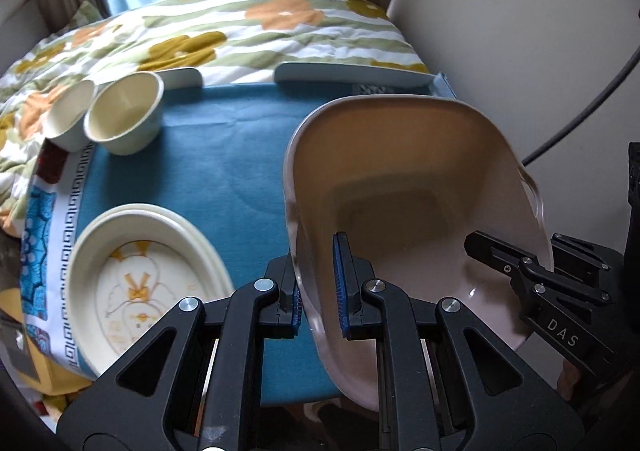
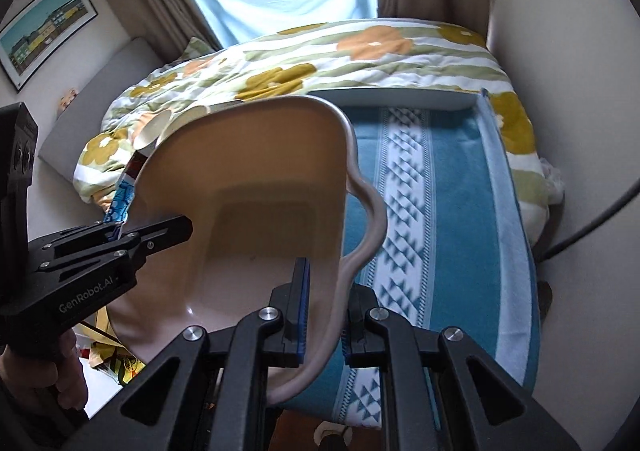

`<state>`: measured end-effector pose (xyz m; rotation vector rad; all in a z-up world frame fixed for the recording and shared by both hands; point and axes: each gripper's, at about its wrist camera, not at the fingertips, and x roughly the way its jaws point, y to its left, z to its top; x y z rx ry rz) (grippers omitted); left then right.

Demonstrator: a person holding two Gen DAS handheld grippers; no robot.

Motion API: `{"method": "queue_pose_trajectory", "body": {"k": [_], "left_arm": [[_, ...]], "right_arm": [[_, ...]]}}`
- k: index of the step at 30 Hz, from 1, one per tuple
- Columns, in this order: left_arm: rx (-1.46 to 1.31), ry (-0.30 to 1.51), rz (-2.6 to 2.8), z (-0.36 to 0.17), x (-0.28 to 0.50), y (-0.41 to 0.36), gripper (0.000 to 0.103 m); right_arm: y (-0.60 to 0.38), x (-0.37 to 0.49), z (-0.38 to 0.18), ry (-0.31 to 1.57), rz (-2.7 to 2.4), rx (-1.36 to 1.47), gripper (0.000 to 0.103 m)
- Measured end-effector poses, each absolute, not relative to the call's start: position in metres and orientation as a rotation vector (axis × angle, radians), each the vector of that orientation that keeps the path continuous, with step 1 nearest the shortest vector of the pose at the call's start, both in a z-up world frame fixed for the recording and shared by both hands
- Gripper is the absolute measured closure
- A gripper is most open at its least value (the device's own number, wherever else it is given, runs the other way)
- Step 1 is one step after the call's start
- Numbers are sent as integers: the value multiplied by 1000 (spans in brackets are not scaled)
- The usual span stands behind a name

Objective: Organize plates and bowls

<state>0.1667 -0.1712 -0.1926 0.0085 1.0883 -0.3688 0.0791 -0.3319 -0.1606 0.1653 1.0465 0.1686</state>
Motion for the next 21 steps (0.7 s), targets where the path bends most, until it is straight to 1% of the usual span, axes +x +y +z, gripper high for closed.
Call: {"method": "queue_pose_trajectory", "body": {"k": [7, 14, 21], "left_arm": [[50, 1146, -437, -238, 175, -228, 92], [72, 1187, -433, -274, 181, -242, 92], [94, 1181, -420, -288, 183, -244, 92]], "right_arm": [[-383, 73, -199, 1076, 79, 224, 91], [-402, 74, -228, 1087, 67, 236, 91], [-405, 72, -241, 1099, 73, 253, 91]]}}
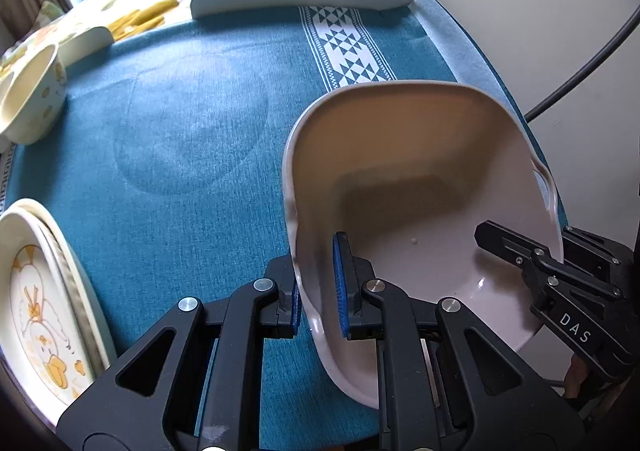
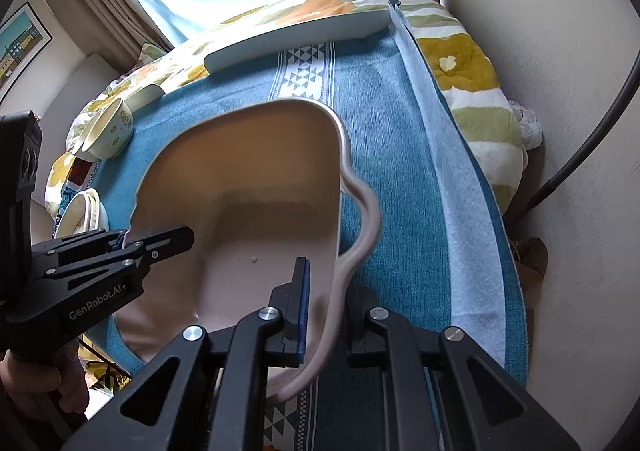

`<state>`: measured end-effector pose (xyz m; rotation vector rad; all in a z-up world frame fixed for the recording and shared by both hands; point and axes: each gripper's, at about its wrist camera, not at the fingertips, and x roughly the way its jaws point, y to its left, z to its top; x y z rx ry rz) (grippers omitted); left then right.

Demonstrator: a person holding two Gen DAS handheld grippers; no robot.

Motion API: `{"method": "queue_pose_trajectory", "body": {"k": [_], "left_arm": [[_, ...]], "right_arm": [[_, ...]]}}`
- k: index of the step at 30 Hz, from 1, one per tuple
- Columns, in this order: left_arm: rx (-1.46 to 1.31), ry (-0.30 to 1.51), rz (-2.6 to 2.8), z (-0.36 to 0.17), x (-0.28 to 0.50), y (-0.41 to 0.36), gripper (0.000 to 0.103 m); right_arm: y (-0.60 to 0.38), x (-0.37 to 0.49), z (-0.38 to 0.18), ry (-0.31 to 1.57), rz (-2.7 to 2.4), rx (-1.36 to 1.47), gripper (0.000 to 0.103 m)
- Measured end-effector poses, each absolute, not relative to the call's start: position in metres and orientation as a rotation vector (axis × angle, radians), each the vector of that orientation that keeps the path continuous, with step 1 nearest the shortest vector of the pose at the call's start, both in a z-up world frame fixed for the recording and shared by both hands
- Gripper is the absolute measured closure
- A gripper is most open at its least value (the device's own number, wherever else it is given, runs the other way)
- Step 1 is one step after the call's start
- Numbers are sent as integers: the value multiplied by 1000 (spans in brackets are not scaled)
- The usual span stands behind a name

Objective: Organize plates and bowls

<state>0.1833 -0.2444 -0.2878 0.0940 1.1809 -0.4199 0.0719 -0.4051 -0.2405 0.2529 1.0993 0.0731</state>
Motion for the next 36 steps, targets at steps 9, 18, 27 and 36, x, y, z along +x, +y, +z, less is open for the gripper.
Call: {"method": "queue_pose_trajectory", "body": {"k": [9, 18, 27, 36], "left_arm": [[166, 1102, -387, -281, 178, -250, 17], [163, 1106, -374, -267, 175, -240, 17], [126, 972, -285, -180, 151, -190, 17], [82, 806, -102, -94, 161, -100, 0]], "right_arm": [[-414, 72, -247, 1095, 63, 342, 91], [-425, 62, -232, 1047, 33, 404, 60], [-405, 51, -147, 915, 67, 302, 60], [-322, 96, -67, 713, 316, 213, 6]]}}
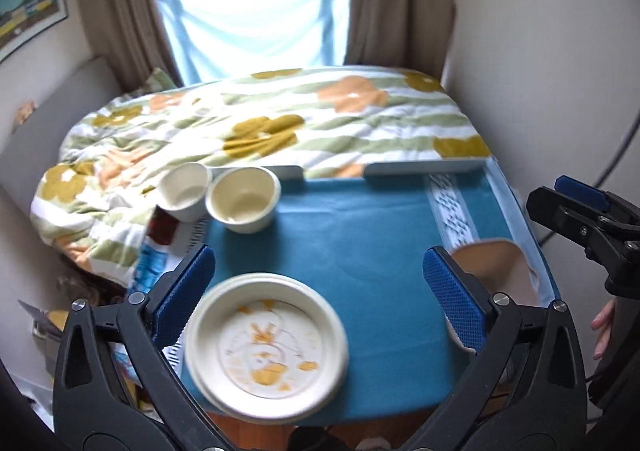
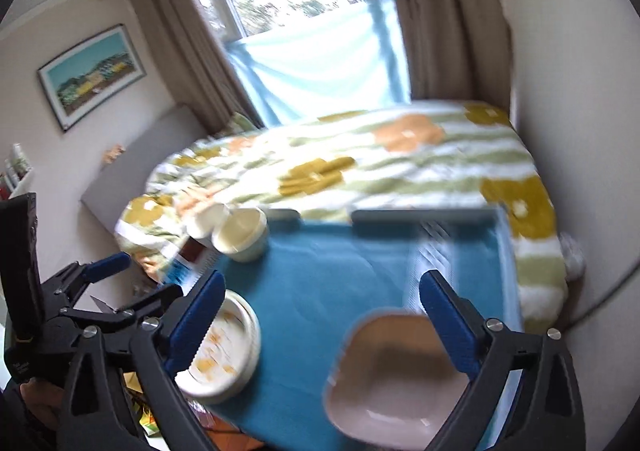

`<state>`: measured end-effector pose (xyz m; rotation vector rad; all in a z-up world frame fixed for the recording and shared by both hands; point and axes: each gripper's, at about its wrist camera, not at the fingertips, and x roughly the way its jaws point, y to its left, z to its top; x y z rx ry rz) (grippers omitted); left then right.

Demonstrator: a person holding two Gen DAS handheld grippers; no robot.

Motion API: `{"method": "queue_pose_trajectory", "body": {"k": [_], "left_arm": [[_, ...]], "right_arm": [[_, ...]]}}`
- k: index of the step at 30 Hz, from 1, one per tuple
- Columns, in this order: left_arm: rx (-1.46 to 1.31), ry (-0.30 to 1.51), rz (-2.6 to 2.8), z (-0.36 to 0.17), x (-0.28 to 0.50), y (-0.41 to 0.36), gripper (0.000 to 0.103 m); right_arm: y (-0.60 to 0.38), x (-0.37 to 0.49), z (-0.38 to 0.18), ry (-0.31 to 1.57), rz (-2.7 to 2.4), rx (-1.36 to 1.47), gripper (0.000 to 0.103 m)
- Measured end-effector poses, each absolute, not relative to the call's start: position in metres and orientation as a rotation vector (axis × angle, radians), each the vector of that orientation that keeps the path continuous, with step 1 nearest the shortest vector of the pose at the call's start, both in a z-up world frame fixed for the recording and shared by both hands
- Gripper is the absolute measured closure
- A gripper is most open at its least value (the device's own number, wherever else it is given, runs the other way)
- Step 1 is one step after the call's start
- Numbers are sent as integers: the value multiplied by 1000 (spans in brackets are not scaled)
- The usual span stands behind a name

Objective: Organize plates and bowls

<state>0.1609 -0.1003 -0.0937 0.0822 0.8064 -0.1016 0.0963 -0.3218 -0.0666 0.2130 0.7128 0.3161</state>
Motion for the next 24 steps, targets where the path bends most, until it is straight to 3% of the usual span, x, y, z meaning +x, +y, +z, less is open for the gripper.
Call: {"method": "queue_pose_trajectory", "body": {"k": [7, 18, 22, 24], "left_arm": [[-11, 865, -16, -95, 212, -13, 0], [-161, 1081, -66, -178, 321, 71, 4], [-206, 1181, -111, -219, 354, 77, 22], [-198, 1213, -124, -235, 367, 76, 29]], "right_arm": [[-248, 160, -55, 771, 361, 141, 6], [-164, 269, -132, 1007, 342, 186, 6], [-144, 293, -173, 1102, 315, 184, 7], [-138, 301, -189, 1136, 308, 189, 16]]}}
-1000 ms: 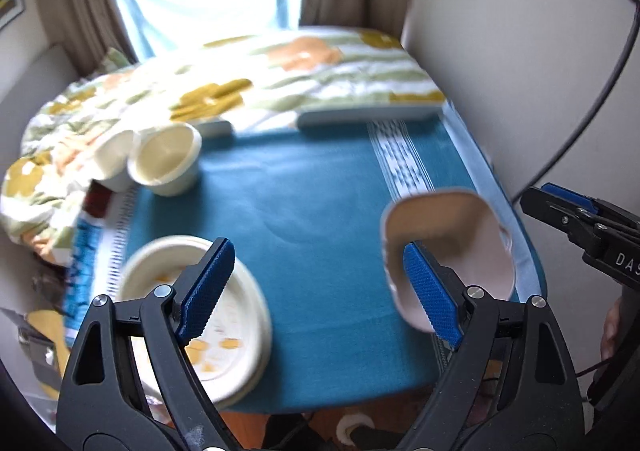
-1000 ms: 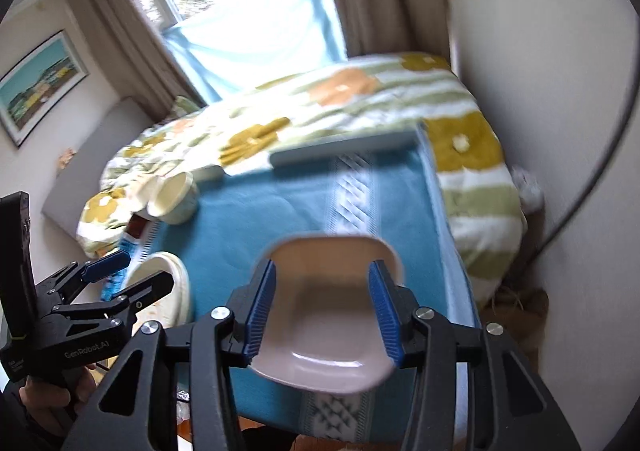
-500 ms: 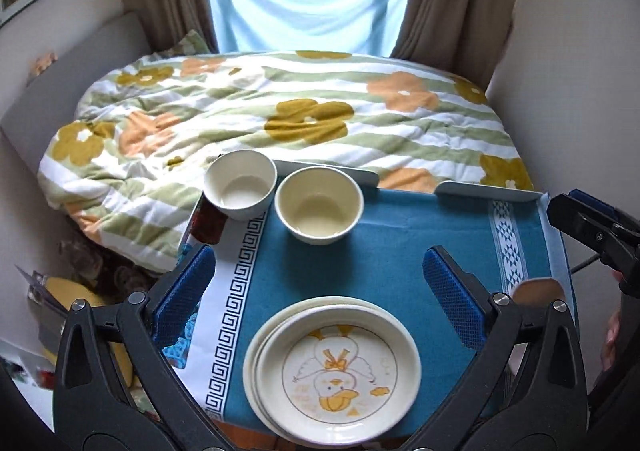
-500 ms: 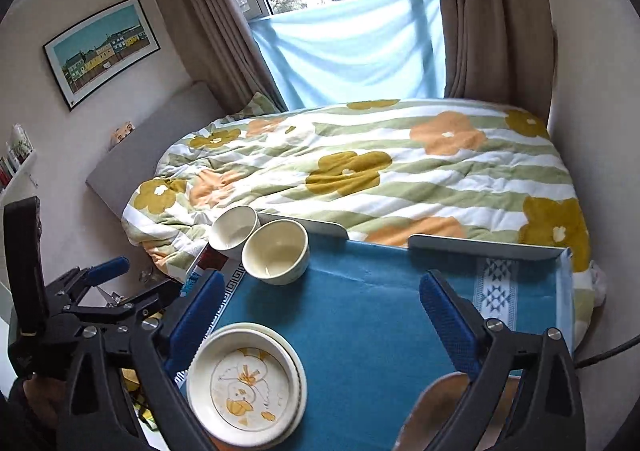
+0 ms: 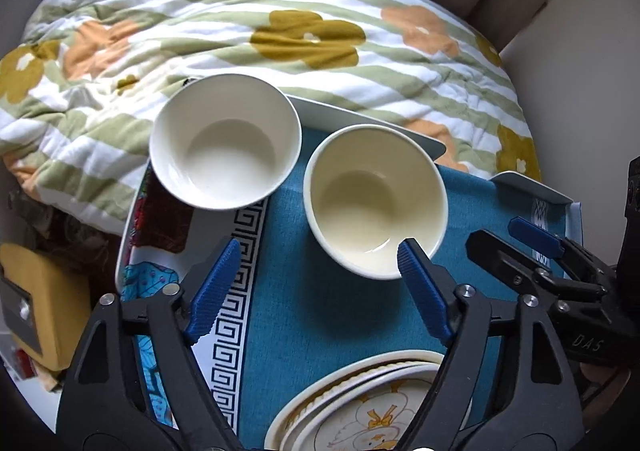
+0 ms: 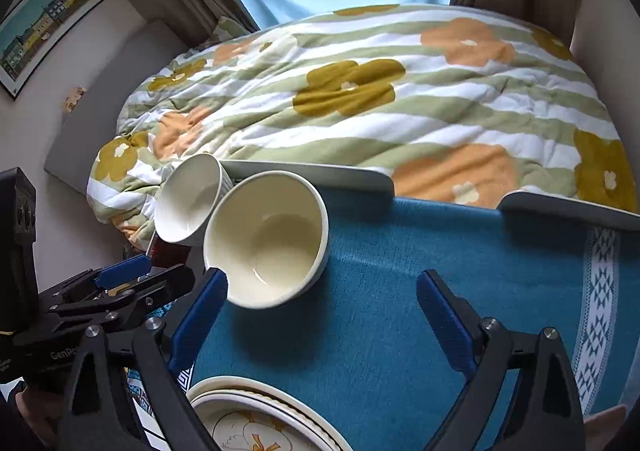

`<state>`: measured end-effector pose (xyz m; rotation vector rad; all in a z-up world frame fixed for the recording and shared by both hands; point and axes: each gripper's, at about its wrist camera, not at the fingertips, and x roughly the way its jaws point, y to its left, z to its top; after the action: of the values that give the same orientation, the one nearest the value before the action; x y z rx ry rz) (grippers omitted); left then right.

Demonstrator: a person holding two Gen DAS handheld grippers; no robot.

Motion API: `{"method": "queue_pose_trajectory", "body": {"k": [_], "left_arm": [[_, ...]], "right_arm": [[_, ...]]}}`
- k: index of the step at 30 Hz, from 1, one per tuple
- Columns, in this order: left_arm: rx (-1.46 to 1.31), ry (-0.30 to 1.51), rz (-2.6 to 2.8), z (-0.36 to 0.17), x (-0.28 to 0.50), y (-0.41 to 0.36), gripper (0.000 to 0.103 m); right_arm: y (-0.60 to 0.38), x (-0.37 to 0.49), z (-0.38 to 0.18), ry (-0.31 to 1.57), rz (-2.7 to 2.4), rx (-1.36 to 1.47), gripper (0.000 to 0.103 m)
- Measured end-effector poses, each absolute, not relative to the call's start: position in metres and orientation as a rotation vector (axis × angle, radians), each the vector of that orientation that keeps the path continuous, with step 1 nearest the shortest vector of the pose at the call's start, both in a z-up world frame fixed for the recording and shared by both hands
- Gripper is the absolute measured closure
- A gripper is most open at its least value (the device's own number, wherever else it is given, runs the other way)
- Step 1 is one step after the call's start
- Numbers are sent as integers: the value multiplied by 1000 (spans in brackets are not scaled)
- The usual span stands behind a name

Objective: Organize plates and bowls

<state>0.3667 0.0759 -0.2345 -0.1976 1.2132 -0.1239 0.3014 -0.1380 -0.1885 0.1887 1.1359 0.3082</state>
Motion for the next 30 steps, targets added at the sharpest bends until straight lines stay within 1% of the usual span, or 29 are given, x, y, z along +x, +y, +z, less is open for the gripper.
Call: {"method": "queue_pose_trajectory", "body": {"k": [1, 2, 4, 7, 9, 10, 11, 12, 13, 15, 16, 17, 19, 22, 30], "left_arm": [[-193, 1226, -133, -242, 373, 75, 34], [-193, 1237, -142, -247, 378, 74, 37], [-185, 1256, -155, -257, 387, 73, 40], [-180, 1283, -170, -270, 397, 72, 53], [-178, 1296, -174, -276, 402, 71, 54], [-174, 1298, -173, -278, 404, 71, 58], [-170, 1302, -174, -280, 406, 70, 68], [-167, 1306, -175, -281, 407, 71, 72], [-163, 1310, -176, -282, 408, 70, 77], [-160, 1316, -184, -284, 410, 70, 81], [-163, 1320, -195, -286, 411, 69, 86], [-165, 1324, -203, -287, 412, 68, 87], [-152, 1322, -198, -288, 413, 66, 87], [-143, 1318, -194, -287, 413, 65, 87], [-105, 1284, -201, -278, 410, 60, 87]], "right_arm": [[-136, 305, -195, 1152, 303, 191, 23], [-134, 309, -202, 1171, 302, 199, 29], [-132, 316, -212, 1200, 305, 217, 35], [-129, 324, -222, 1233, 313, 221, 46], [-128, 328, -228, 1252, 321, 227, 52], [-128, 330, -231, 1259, 325, 233, 56], [-128, 331, -233, 1268, 331, 242, 60], [-128, 333, -235, 1276, 336, 248, 63], [-126, 334, -237, 1282, 341, 251, 70], [-124, 337, -240, 1289, 347, 251, 72], [-123, 338, -241, 1289, 348, 252, 74], [-122, 338, -241, 1287, 351, 254, 77], [-120, 338, -240, 1281, 344, 250, 77], [-117, 340, -242, 1281, 354, 252, 83], [-115, 338, -240, 1270, 340, 235, 83]]}}
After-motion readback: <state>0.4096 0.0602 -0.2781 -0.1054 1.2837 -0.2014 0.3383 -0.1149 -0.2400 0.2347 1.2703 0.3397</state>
